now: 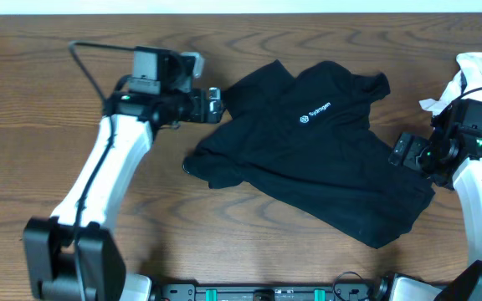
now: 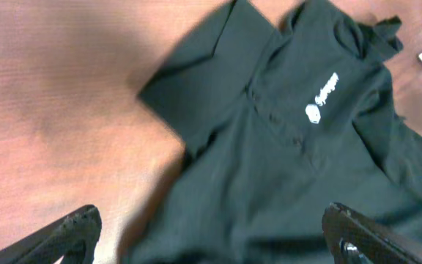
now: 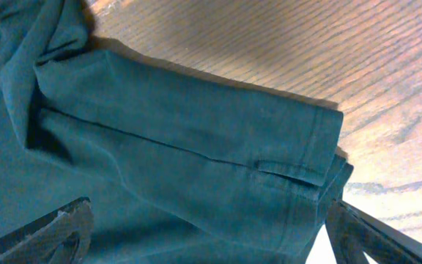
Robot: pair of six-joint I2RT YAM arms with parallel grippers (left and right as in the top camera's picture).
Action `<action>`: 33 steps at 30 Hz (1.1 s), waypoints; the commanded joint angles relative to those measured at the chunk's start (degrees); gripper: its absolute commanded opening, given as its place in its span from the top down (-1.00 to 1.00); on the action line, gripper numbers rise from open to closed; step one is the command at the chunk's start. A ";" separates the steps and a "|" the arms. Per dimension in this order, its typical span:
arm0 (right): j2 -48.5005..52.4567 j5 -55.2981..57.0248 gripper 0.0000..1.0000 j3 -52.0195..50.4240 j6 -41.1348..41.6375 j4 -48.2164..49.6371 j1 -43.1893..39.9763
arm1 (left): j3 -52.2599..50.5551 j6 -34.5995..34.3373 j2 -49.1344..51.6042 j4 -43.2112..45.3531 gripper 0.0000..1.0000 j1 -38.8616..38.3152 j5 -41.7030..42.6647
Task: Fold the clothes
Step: 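Grasp the shirt collar with the left gripper and pull it leftward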
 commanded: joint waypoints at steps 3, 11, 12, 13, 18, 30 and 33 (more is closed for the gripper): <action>-0.28 -0.22 -0.99 0.11 0.81 0.02 -0.46 | 0.52 0.48 5.53 5.64 -0.96 -3.43 -8.85; -0.26 -0.22 -0.99 0.11 0.81 0.02 -0.46 | 0.50 -2.12 13.14 12.37 -0.96 -4.79 -12.66; -0.26 -0.22 -0.99 0.11 0.81 0.02 -0.46 | 0.50 -2.69 14.05 13.11 -0.96 -4.81 -12.59; -0.28 -0.22 -0.99 0.11 0.81 0.02 -0.46 | 0.50 -3.43 14.88 13.68 -0.96 -4.92 -12.61; -0.28 -0.22 -0.99 0.11 0.81 0.02 -0.46 | 0.50 -4.74 18.32 15.87 -0.96 -5.77 -12.33; -0.28 -0.22 -0.99 0.11 0.81 0.02 -0.46 | 0.48 -4.72 21.44 18.80 -0.96 -8.57 -12.98; -0.28 -0.22 -0.98 0.11 0.81 0.02 -0.46 | 0.48 -4.72 21.79 19.58 -0.96 -8.61 -13.07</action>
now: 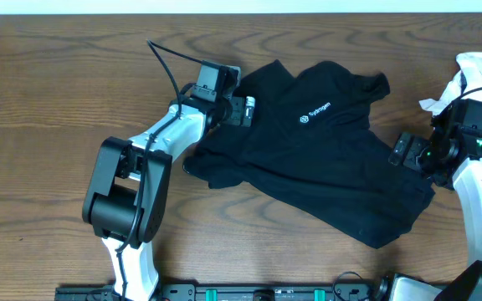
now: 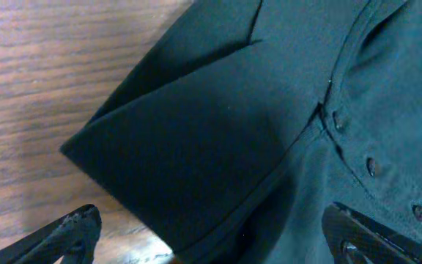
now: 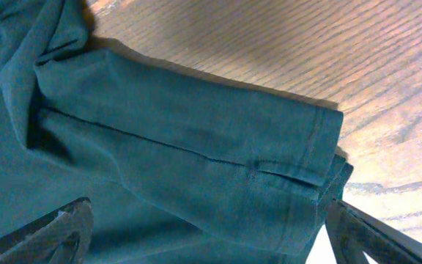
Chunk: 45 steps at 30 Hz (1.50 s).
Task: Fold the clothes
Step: 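Grasp the shirt collar with the left gripper and pull it leftward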
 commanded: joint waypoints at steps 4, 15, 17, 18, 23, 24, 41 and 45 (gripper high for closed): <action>-0.28 -0.22 -0.98 0.11 0.81 0.00 -0.46 | 0.42 -0.17 2.12 0.39 -0.88 -0.07 -1.14; -0.28 -0.22 -0.99 0.11 0.81 0.00 -0.46 | 0.39 -0.17 5.40 0.87 0.63 -0.28 -1.09; -0.28 -0.22 -0.99 0.11 0.81 0.00 -0.46 | 0.42 -0.15 5.09 1.16 0.81 -0.17 -1.38; -0.28 -0.22 -0.99 0.13 0.81 0.00 -0.46 | 0.42 -0.15 4.85 1.09 0.85 0.00 -2.12; -0.28 -0.22 -0.99 0.11 0.81 0.00 -0.46 | 0.42 -1.57 3.80 -0.15 0.88 1.64 -10.60; -0.26 -0.22 -0.99 0.11 0.81 0.00 -0.46 | 0.42 -1.97 3.80 -0.46 0.88 2.21 -11.76; -0.28 -0.22 -0.98 0.11 0.81 0.00 -0.46 | 0.42 -16.35 3.80 -8.39 0.85 19.52 -18.01; -0.28 -0.22 -0.99 0.11 0.81 0.00 -0.46 | 0.42 -18.99 3.41 -9.81 0.80 22.38 -17.97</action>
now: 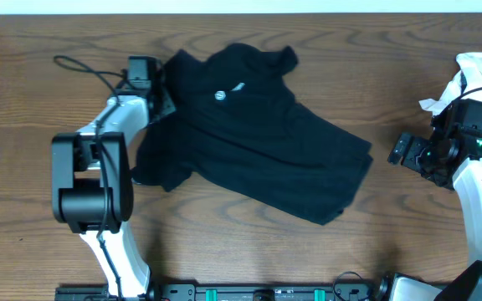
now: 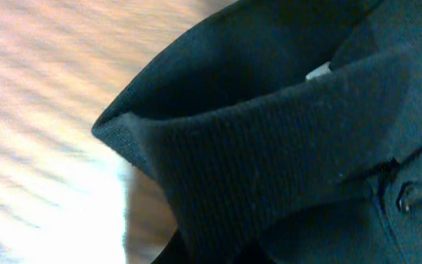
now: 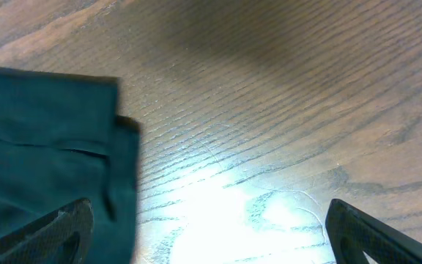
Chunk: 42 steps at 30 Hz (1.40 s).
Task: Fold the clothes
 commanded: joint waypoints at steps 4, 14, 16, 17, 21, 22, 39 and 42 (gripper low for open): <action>-0.28 -0.22 -0.98 0.11 0.81 0.00 -0.46 | -0.66 -3.85 -2.05 -1.86 0.53 2.19 -2.54; -0.28 -0.22 -0.98 0.11 0.81 0.00 -0.46 | -0.66 -4.13 -19.39 -5.53 -0.21 0.46 -2.56; -0.28 -0.22 -0.98 0.11 0.81 0.00 -0.46 | -0.66 -4.13 -23.74 -10.05 -0.44 0.46 -2.56; -0.28 -0.22 -0.99 0.11 0.81 0.00 -0.46 | -0.66 -4.15 -25.90 -13.11 -0.57 0.44 -2.56; -0.28 -0.22 -0.98 0.13 0.81 0.00 -0.46 | -0.68 -6.51 -31.95 -25.35 -0.96 0.44 -2.51; -0.26 -0.22 -0.99 0.11 0.81 0.00 -0.46 | -0.68 -6.71 -32.92 -27.76 -0.96 0.44 -2.49; -0.28 -0.26 -0.98 0.11 0.83 0.13 -0.46 | -0.68 -6.64 -35.21 -35.74 -0.96 0.46 -2.54; -0.28 -0.39 -0.98 0.11 0.85 7.06 -0.46 | -0.68 -6.64 -35.21 -35.74 -0.96 0.46 -2.54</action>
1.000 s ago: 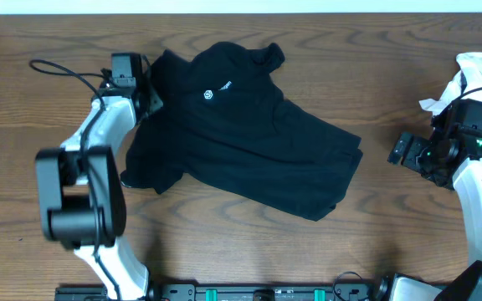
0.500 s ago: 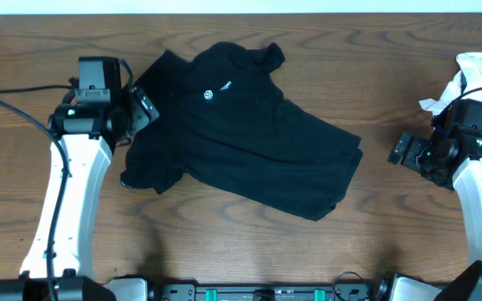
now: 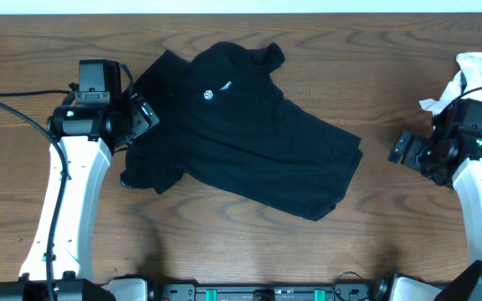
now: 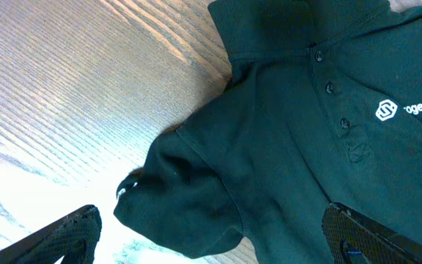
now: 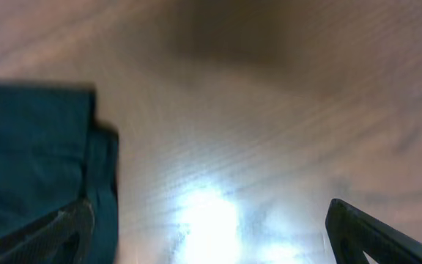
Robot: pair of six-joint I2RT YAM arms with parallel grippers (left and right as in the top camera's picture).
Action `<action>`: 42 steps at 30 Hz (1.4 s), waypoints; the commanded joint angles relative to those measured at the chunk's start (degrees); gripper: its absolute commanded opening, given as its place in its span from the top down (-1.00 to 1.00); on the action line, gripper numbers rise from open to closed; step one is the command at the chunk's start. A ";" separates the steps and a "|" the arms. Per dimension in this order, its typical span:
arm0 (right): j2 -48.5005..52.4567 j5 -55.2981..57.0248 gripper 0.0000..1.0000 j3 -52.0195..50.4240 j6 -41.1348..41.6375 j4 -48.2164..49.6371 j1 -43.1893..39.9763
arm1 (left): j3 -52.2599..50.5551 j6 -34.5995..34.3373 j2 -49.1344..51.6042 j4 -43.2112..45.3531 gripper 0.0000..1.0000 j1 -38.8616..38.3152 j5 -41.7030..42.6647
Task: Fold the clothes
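Observation:
A black polo shirt lies front up, left of the table's middle, with its collar at the far side and a small white logo on the chest. Its left sleeve is bunched. My left gripper stands open at the shirt's left shoulder, above that sleeve, with nothing held; the logo and the buttons show in its wrist view. Right of the shirt's hem, my right gripper is open over bare wood, apart from the cloth.
A heap of white clothes lies at the far right edge, behind my right arm. Brown wooden table all round the shirt. A black cable trails from my left arm on the left.
My left gripper, then pressed into the shirt near the collar, is now open and lifted back from it. The shirt has shifted a little further left. The right wrist view is blurred.
The shirt first lay right of centre, its hem under my open right gripper, my left gripper open beside its sleeve. Then the left gripper was on the sleeve. Then the shirt was well to the left, off the right gripper. Now it lies released there.

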 commanded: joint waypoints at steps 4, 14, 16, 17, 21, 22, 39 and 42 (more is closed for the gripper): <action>-0.28 -3.76 -0.99 0.22 0.81 5.25 -0.42 | -0.09 -0.70 -0.37 -0.22 -0.96 0.15 -0.68; -0.26 -28.02 -0.72 0.11 1.51 1.95 2.73 | -0.09 -0.70 -0.37 -0.22 -0.96 0.15 -0.68; -0.26 -25.92 -0.52 0.00 4.26 0.90 4.72 | -0.09 -0.70 -0.37 -0.22 -0.96 0.15 -0.70; -0.26 -24.41 -0.41 -0.17 5.64 0.42 5.79 | -0.09 -0.70 -0.37 -0.22 -0.96 0.15 -0.70; -0.26 -18.86 -0.24 -2.16 10.43 1.70 9.90 | -0.09 -0.70 -0.37 -0.22 -0.96 0.15 -0.68; -0.26 -18.47 -0.19 -2.95 11.39 3.04 10.93 | -0.09 -0.70 -0.37 -0.22 -0.96 0.15 -0.70; -0.15 -12.02 0.07 -16.20 21.64 22.93 14.25 | -0.09 -0.70 -0.37 -0.22 -0.96 0.15 -0.68; 0.15 -11.96 0.09 -16.44 21.66 23.96 14.29 | -0.09 -0.70 -0.37 -0.22 -0.96 0.15 -0.70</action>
